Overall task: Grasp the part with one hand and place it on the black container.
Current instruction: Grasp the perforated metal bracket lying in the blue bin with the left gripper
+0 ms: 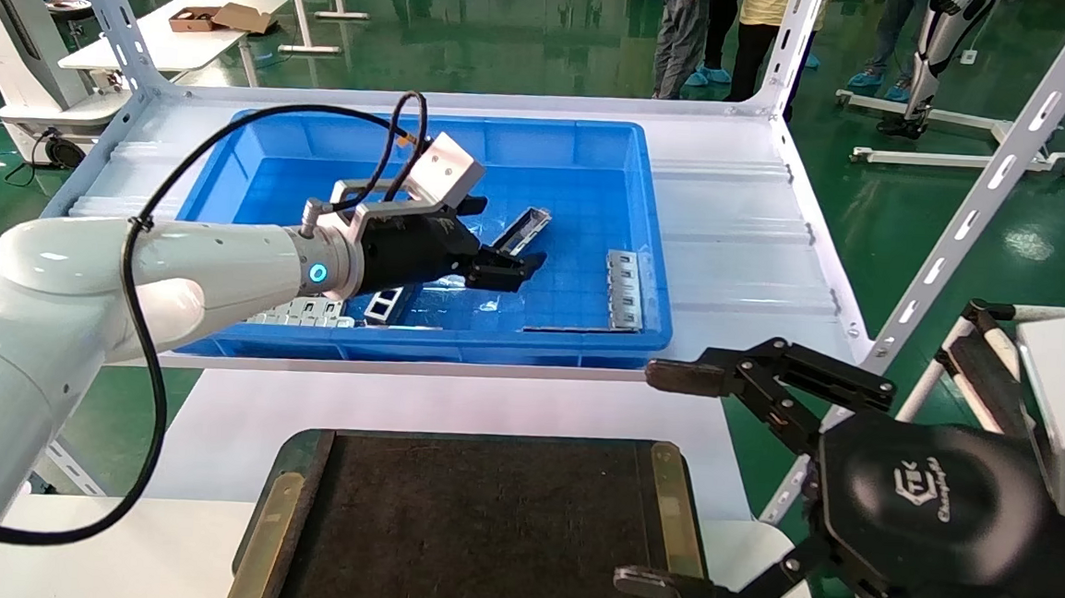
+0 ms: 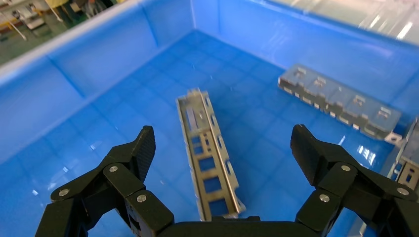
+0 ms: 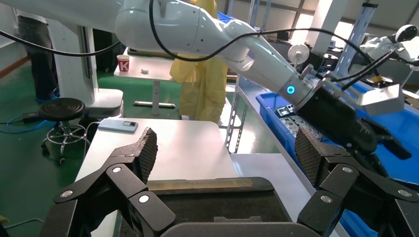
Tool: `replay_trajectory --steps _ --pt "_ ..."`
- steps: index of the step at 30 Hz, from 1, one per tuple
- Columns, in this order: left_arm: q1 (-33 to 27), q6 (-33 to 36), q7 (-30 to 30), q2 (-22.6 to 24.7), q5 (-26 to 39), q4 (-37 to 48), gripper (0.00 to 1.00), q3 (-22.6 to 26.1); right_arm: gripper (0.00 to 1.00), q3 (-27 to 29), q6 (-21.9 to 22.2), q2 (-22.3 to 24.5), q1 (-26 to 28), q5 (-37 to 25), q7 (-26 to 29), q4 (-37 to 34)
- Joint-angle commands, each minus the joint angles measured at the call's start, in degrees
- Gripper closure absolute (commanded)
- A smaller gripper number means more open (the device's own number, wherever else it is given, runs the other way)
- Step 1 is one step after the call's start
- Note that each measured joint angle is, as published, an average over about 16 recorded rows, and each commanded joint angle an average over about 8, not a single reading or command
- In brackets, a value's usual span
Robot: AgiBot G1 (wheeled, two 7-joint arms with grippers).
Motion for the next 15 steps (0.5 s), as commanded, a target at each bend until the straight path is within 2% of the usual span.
replay_trajectory --steps 1,3,4,15 --pt "0.4 -0.6 -0.5 0.1 -0.1 -0.4 0.73 0.7 0.74 0.0 0.0 0.0 0.0 0.0 0.0 0.0" --pt "0.8 -1.2 -1.3 0.1 -0.3 -0.8 0.95 1.4 0.94 0.0 0.0 0.0 0.0 0.0 0.0 0.0" --pt "1.0 -1.6 -1.7 0.1 -0.4 -1.0 1.0 1.7 0.99 0.0 0.0 0.0 0.0 0.0 0.0 0.0" --pt "2.3 -4.7 -5.1 0.1 -2.1 -2.5 1.0 5.6 1.0 0.0 0.0 0.0 0.0 0.0 0.0 0.0"
